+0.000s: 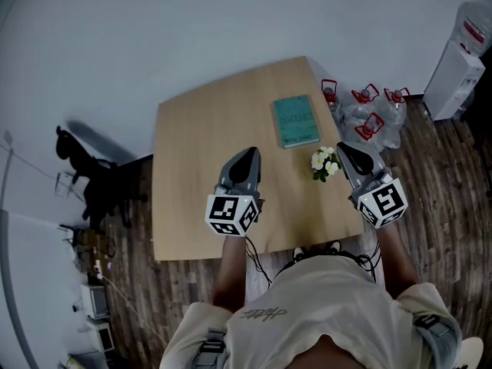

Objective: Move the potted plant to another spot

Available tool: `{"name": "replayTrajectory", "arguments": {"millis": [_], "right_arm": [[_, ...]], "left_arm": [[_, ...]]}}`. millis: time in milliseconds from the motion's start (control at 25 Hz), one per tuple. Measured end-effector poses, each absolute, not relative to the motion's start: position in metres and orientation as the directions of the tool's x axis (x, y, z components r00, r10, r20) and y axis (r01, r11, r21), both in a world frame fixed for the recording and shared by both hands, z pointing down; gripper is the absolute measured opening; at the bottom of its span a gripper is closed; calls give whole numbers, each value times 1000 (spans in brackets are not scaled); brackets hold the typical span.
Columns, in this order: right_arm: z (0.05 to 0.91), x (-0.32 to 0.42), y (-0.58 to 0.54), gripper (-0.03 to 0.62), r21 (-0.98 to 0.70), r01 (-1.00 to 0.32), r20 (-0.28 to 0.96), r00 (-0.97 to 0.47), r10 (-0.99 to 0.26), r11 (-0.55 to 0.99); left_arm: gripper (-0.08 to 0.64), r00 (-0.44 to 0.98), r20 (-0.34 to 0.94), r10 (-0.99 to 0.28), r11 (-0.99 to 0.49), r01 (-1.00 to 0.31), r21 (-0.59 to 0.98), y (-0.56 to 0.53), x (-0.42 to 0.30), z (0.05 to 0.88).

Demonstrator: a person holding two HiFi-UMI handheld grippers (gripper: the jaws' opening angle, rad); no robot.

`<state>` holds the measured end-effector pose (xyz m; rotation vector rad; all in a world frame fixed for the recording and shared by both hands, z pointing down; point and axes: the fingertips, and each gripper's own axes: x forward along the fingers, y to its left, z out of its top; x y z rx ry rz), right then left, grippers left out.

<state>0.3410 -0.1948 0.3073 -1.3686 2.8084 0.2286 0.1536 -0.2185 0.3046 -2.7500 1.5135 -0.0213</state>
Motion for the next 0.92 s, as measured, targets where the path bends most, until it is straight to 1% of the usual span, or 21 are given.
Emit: {"name": "replayTrajectory", "arguments": {"millis": [680,920], "right_arm": [[314,344,-192,2,98,-784,-74,-620,-781,613],[318,347,-191,2,82,-784,-67,-621,-781,615]], "left_arm": [[18,536,49,-843,-537,-844,2,-215,154,318],[18,558,42,-829,-558,-830,20,-218,162,316]]}}
